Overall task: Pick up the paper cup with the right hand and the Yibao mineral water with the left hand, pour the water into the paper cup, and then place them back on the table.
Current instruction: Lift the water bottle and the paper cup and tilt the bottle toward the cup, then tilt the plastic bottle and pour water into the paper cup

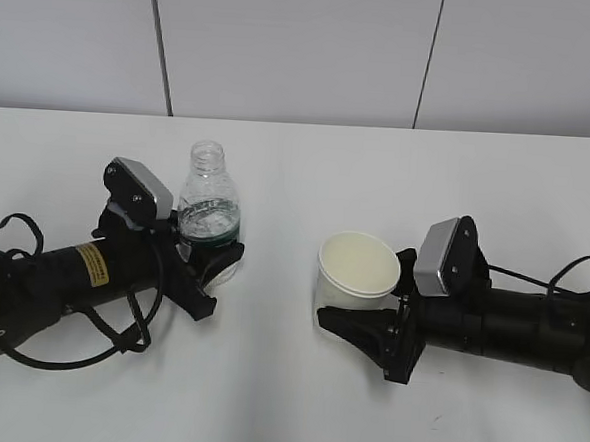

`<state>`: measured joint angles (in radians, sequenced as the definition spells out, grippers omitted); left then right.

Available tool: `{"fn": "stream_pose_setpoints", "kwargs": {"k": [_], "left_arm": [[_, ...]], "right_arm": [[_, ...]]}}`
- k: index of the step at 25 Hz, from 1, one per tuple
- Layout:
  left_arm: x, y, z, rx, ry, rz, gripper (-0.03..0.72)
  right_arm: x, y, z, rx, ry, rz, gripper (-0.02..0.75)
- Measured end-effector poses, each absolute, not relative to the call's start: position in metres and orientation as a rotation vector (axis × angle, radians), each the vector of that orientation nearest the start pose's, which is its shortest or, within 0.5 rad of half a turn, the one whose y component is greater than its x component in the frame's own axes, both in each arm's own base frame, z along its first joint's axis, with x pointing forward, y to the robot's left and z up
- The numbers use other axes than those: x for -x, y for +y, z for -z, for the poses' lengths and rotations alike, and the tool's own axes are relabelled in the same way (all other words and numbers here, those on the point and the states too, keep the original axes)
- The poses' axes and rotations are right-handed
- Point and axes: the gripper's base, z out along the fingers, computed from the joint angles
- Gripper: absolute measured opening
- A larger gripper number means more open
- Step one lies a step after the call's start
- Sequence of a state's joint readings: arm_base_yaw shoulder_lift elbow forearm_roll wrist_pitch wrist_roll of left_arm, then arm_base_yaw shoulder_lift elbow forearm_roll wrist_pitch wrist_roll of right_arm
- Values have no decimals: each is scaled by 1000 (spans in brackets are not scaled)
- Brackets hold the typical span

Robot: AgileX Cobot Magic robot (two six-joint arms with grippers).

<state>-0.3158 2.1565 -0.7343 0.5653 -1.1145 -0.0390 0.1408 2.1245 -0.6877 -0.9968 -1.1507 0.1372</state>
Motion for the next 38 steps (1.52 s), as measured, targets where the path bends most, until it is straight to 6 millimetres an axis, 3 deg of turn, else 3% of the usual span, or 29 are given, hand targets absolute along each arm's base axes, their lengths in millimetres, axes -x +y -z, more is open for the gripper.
{"fn": "stream_pose_setpoints", "kwargs": {"k": [9, 16, 21, 27, 38], "left_arm": [[-320, -147, -119, -907, 1461, 323, 361], [-321, -146, -134, -994, 1344, 188, 358], [-322, -145, -134, -1104, 1246, 35, 358], [-325, -141, -135, -1188, 1156, -169, 358], [-329, -138, -136, -1303, 1031, -401, 355]], "right_arm": [[-315, 122, -89, 1127, 1555, -804, 543], [-329, 144, -100, 1244, 1539, -880, 543], [-334, 169, -108, 1312, 1513, -898, 543], [-351, 175, -119, 1348, 1569, -902, 543], [-359, 184, -128, 1442, 1614, -945, 543]]}}
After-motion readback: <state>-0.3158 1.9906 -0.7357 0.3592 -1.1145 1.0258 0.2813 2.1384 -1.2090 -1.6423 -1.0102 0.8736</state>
